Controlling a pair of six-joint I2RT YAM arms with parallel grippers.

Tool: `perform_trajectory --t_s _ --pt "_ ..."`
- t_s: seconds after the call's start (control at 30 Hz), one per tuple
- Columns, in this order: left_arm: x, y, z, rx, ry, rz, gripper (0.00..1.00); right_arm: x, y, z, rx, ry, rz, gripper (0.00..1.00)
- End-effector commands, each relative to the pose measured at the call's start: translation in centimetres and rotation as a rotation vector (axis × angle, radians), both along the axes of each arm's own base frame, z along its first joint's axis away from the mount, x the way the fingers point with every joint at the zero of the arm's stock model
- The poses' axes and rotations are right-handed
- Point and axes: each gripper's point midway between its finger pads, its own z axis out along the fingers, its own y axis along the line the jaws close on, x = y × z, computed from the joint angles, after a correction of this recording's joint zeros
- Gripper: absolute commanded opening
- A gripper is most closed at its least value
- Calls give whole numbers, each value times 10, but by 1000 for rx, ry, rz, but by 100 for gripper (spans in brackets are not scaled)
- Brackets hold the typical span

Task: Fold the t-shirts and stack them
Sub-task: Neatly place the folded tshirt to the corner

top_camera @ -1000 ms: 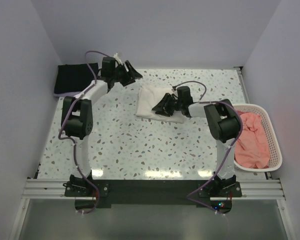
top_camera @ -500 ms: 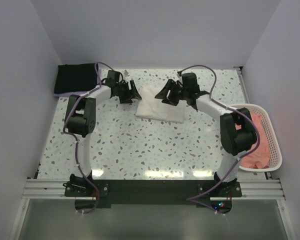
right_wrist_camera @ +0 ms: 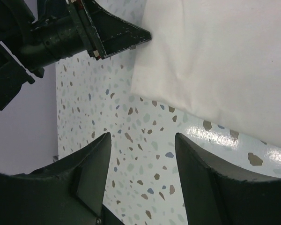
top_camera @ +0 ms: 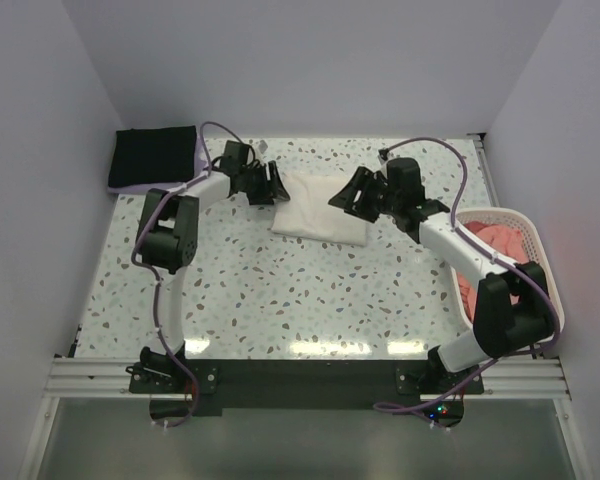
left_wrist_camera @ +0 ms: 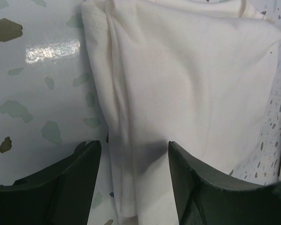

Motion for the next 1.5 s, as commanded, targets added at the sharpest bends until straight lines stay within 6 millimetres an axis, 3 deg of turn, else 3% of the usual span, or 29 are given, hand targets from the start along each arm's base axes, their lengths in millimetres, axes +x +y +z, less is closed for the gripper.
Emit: perform_trajectory --t_s 0.0,0.17,0.27,0.3,0.37,0.4,0.5,0.63,0.93,1.1,1.3,1.47 --pt "-30 -2 -56 106 127 -12 63 -5 -7 5 -31 -30 -2 60" --pt "-37 -16 -65 150 134 -28 51 -12 -9 3 -34 -30 4 60" --pt "-38 -22 -70 180 134 -33 34 -18 -11 -2 -38 -19 4 60" --pt "-36 -19 -73 213 133 -15 15 -20 -12 -3 -41 -16 7 60" --pt "-31 -14 -70 255 114 0 1 -25 -14 0 -41 -25 3 60" --pt "-24 -4 -66 307 89 30 0 -30 -16 -5 -45 -15 6 60" --pt "-7 29 -53 488 30 106 0 -44 -23 -6 -53 -23 0 60" --pt "26 66 -17 714 -89 161 0 -63 -35 -10 -95 -22 -7 60" --pt "66 165 34 1133 -203 270 0 -104 -54 -20 -165 5 22 60" --pt "83 214 70 1204 -264 318 0 -120 -62 -32 -211 36 40 60" --pt "97 257 117 1250 -336 331 0 -133 -68 -54 -243 79 56 60" --pt "109 287 143 1296 -382 349 0 -141 -72 -67 -269 108 70 59"
